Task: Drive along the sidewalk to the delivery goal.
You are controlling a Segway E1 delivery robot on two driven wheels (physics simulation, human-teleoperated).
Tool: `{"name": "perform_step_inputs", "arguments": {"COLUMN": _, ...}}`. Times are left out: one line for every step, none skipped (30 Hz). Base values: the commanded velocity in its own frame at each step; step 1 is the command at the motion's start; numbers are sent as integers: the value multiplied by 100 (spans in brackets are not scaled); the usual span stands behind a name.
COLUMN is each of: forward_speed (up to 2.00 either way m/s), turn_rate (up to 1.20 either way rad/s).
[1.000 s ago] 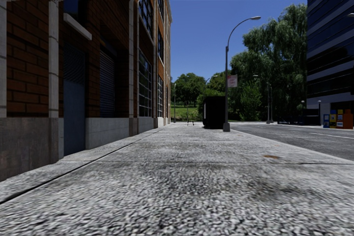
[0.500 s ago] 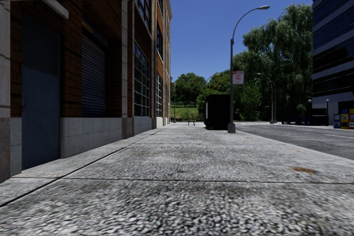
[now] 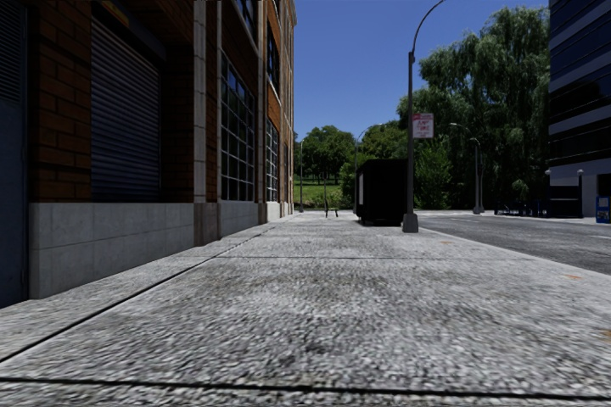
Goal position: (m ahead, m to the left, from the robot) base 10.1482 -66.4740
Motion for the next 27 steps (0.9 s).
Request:
{"name": "perform_step_inputs", "arguments": {"forward_speed": 200, "turn_rate": 0}}
{"name": "perform_step_inputs", "arguments": {"forward_speed": 200, "turn_rate": 0}}
{"name": "perform_step_inputs", "arguments": {"forward_speed": 200, "turn_rate": 0}}
{"name": "perform_step_inputs", "arguments": {"forward_speed": 200, "turn_rate": 0}}
{"name": "perform_step_inputs", "arguments": {"forward_speed": 200, "turn_rate": 0}}
{"name": "perform_step_inputs", "arguments": {"forward_speed": 200, "turn_rate": 0}}
{"name": "perform_step_inputs", "arguments": {"forward_speed": 200, "turn_rate": 0}}
{"name": "perform_step_inputs", "arguments": {"forward_speed": 200, "turn_rate": 0}}
{"name": "perform_step_inputs", "arguments": {"forward_speed": 200, "turn_rate": 0}}
{"name": "perform_step_inputs", "arguments": {"forward_speed": 200, "turn_rate": 0}}
{"name": "perform_step_inputs", "arguments": {"forward_speed": 200, "turn_rate": 0}}
{"name": "perform_step_inputs", "arguments": {"forward_speed": 200, "turn_rate": 0}}
{"name": "perform_step_inputs", "arguments": {"forward_speed": 200, "turn_rate": 0}}
{"name": "perform_step_inputs", "arguments": {"forward_speed": 200, "turn_rate": 0}}
{"name": "perform_step_inputs", "arguments": {"forward_speed": 200, "turn_rate": 0}}
{"name": "perform_step_inputs", "arguments": {"forward_speed": 200, "turn_rate": 0}}
{"name": "perform_step_inputs", "arguments": {"forward_speed": 200, "turn_rate": 0}}
{"name": "perform_step_inputs", "arguments": {"forward_speed": 200, "turn_rate": 0}}
{"name": "perform_step_inputs", "arguments": {"forward_speed": 200, "turn_rate": 0}}
{"name": "perform_step_inputs", "arguments": {"forward_speed": 200, "turn_rate": 0}}
{"name": "perform_step_inputs", "arguments": {"forward_speed": 200, "turn_rate": 0}}
{"name": "perform_step_inputs", "arguments": {"forward_speed": 200, "turn_rate": 0}}
{"name": "perform_step_inputs", "arguments": {"forward_speed": 200, "turn_rate": 0}}
{"name": "perform_step_inputs", "arguments": {"forward_speed": 200, "turn_rate": 0}}
{"name": "perform_step_inputs", "arguments": {"forward_speed": 200, "turn_rate": 0}}
{"name": "perform_step_inputs", "arguments": {"forward_speed": 200, "turn_rate": 0}}
{"name": "perform_step_inputs", "arguments": {"forward_speed": 200, "turn_rate": 0}}
